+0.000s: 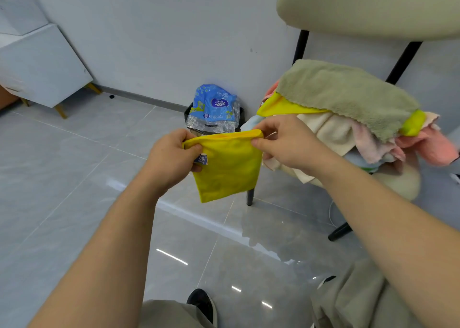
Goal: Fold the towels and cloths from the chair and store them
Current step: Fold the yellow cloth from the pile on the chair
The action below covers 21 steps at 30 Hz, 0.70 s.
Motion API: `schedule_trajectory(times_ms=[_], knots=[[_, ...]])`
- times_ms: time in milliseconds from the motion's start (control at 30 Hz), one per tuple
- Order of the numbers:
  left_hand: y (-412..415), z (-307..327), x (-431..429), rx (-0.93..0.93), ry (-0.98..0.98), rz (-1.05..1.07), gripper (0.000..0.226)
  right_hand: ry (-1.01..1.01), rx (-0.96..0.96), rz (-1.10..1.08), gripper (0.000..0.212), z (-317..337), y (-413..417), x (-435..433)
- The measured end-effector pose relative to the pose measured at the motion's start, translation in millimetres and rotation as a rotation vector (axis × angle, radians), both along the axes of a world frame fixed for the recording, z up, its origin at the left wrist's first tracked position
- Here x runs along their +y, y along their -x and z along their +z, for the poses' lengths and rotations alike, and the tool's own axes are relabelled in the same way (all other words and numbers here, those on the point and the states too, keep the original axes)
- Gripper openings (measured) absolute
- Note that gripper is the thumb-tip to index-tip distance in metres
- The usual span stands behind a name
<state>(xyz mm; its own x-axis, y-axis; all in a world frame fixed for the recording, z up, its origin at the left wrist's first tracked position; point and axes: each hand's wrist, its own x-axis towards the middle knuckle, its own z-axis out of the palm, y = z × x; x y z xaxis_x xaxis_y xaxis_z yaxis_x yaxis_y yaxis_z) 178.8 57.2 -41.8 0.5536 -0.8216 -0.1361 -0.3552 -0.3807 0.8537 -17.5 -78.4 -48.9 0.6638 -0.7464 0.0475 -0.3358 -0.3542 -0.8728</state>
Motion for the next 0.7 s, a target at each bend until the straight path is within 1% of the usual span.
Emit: schedule_trajectory(times_ms=[67,167,233,300,367,433,500,533,567,633,700], knots=[[0.1,0.4,0.4,-0.009,-0.001,0.002,0.014,-0.085,-0.029,0.012,0.016,-1.6,-2.2,2.7],[1.1,1.3,0.5,0.013,0.007,0.004,0.012,-0.181,-0.045,-0.007,0.002,-5.4,-4.7,3.1],[1.1,1.3,0.5,0.074,0.022,0.004,0.009,-0.221,-0.063,-0.044,0.005,-5.9,-5.9,3.8],[0.9,1.7,0.5,0.145,0.043,0.008,0.008,-0.177,-0.052,-0.081,0.004,-6.4,-6.5,3.8],[0.8,2.4,0.5,0.203,0.073,0.001,0.010,-0.112,-0.011,-0.120,0.009,-7.3,-6.4,2.9],[1.0,3.4,0.6,0.230,0.105,-0.009,0.013,-0.113,0.020,-0.147,0.012,-9.6,-6.2,0.3],[1.8,3.5,1.2,0.188,0.134,-0.017,0.014,-0.179,0.072,-0.137,0.011,-13.1,-5.9,-3.1],[2.3,3.1,1.6,0.125,0.142,-0.024,0.014,-0.215,0.107,-0.114,0.009,-14.8,-5.4,-4.1],[2.7,2.5,1.7,0.050,0.144,-0.037,0.015,-0.234,0.148,-0.081,0.013,-16.6,-4.2,-4.9],[4.0,1.0,1.6,-0.062,0.127,-0.087,0.015,-0.222,0.218,0.009,0.030,-19.7,-1.9,-4.7],[7.0,-0.1,1.5,-0.111,0.093,-0.157,0.014,-0.180,0.238,0.130,0.047,-21.4,-1.9,-1.1]])
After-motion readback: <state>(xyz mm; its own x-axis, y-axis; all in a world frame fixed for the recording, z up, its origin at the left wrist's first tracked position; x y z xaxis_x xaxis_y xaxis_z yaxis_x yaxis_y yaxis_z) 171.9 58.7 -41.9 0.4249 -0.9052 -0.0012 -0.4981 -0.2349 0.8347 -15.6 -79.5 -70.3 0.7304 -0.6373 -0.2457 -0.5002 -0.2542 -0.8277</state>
